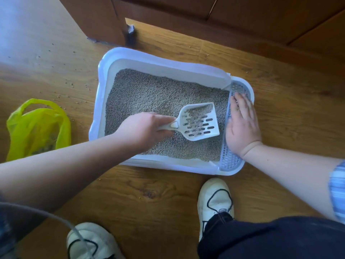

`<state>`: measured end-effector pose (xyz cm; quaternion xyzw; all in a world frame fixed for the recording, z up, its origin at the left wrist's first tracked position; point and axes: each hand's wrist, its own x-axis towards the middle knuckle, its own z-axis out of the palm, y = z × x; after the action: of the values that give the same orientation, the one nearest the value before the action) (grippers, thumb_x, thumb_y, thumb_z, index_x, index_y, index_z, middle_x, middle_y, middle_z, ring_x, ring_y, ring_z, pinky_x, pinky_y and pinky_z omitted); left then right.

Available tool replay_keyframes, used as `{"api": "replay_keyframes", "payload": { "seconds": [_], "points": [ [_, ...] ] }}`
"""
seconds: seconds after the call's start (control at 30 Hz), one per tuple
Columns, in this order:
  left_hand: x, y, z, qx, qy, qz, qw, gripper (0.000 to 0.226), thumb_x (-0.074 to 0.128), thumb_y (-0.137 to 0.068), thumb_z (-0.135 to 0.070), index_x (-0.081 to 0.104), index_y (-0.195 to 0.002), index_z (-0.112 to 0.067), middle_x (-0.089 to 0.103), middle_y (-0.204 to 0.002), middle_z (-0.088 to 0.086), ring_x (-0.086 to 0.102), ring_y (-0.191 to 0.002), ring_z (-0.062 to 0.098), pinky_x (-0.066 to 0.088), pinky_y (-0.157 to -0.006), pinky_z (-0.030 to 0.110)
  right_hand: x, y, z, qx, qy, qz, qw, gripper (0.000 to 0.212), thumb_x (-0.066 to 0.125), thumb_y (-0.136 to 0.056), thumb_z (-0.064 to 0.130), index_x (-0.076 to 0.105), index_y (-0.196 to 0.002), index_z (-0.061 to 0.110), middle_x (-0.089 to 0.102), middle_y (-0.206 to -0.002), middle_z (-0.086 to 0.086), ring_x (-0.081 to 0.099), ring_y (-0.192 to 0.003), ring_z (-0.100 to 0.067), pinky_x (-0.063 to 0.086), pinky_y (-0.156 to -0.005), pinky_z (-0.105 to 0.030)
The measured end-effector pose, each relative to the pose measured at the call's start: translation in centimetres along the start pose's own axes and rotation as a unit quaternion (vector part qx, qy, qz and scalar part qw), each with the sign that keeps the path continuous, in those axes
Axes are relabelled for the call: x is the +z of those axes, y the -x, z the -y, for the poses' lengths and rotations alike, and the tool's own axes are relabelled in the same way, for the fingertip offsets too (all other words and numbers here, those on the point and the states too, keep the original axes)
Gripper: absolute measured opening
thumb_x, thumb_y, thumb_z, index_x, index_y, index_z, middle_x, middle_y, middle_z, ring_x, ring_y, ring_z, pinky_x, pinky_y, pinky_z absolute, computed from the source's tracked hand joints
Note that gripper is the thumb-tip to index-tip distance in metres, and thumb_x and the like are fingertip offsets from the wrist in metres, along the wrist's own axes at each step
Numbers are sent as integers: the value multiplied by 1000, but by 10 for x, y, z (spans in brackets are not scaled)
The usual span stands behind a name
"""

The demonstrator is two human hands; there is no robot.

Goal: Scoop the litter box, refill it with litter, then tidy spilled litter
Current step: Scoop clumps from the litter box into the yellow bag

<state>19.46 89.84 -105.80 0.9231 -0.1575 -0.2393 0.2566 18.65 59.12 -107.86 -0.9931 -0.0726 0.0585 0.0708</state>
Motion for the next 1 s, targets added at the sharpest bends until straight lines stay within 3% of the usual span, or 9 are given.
{"api": "replay_keyframes", "payload": {
  "seconds": [0.2, 0.43, 0.57, 0.67, 0.8, 0.87, 1.0],
  "points": [
    [1, 3, 7, 41, -39, -61, 997, 42, 59, -93, -51, 56, -135, -43, 67, -100, -7, 66, -90, 21, 47, -65, 28, -1, 0, 0, 3, 4, 11, 1000, 65, 36, -91, 14, 27, -154, 1, 23, -162, -16, 16, -151, -30, 8, -125, -42],
    [0, 7, 3, 121, -115, -111, 980, 33, 69, -88, -40, 68, -120, -31, 63, -77, -5, 63, -65, 24, 40, -48, 24, 0, 0, 0, 5, 1, 7, 1000, 65, 35, -90, 14, 28, -153, 0, 25, -161, -16, 17, -150, -30, 6, -125, -39],
    [-2, 7, 3, 47, -58, -89, 993, 36, 61, -92, -46, 62, -127, -36, 67, -92, -5, 66, -78, 24, 47, -56, 28, -1, -1, 0, 3, -1, 5, 1000, 65, 35, -90, 14, 29, -153, 0, 26, -160, -17, 18, -150, -31, 8, -125, -41],
    [-1, 6, 6, 83, -81, -90, 989, 35, 63, -92, -44, 63, -126, -36, 65, -87, -6, 64, -73, 22, 46, -51, 26, -1, -1, 1, 7, -3, 7, 1000, 64, 35, -91, 13, 28, -153, 1, 25, -161, -16, 17, -150, -30, 8, -125, -40],
    [-4, 6, 4, 32, -56, -67, 996, 38, 57, -93, -49, 58, -130, -42, 65, -92, -7, 64, -78, 21, 47, -57, 27, -3, 0, 1, 10, -2, 11, 1000, 64, 34, -91, 14, 27, -154, 1, 24, -161, -16, 16, -150, -29, 7, -125, -39],
    [-5, 6, 1, 37, -63, -71, 995, 36, 59, -94, -46, 60, -129, -40, 63, -88, -7, 63, -74, 22, 48, -56, 28, -3, 0, 2, 10, -4, 11, 1000, 64, 34, -91, 14, 28, -153, 1, 25, -161, -16, 17, -150, -30, 8, -125, -41],
    [-10, 5, -6, -49, -28, -6, 998, 26, 54, -94, -50, 61, -119, -45, 55, -68, -15, 50, -60, 6, 37, -53, 24, -2, 0, 0, 5, -5, 17, 1000, 64, 35, -91, 14, 29, -153, 0, 25, -161, -17, 18, -150, -31, 7, -125, -40]
  ]
}}
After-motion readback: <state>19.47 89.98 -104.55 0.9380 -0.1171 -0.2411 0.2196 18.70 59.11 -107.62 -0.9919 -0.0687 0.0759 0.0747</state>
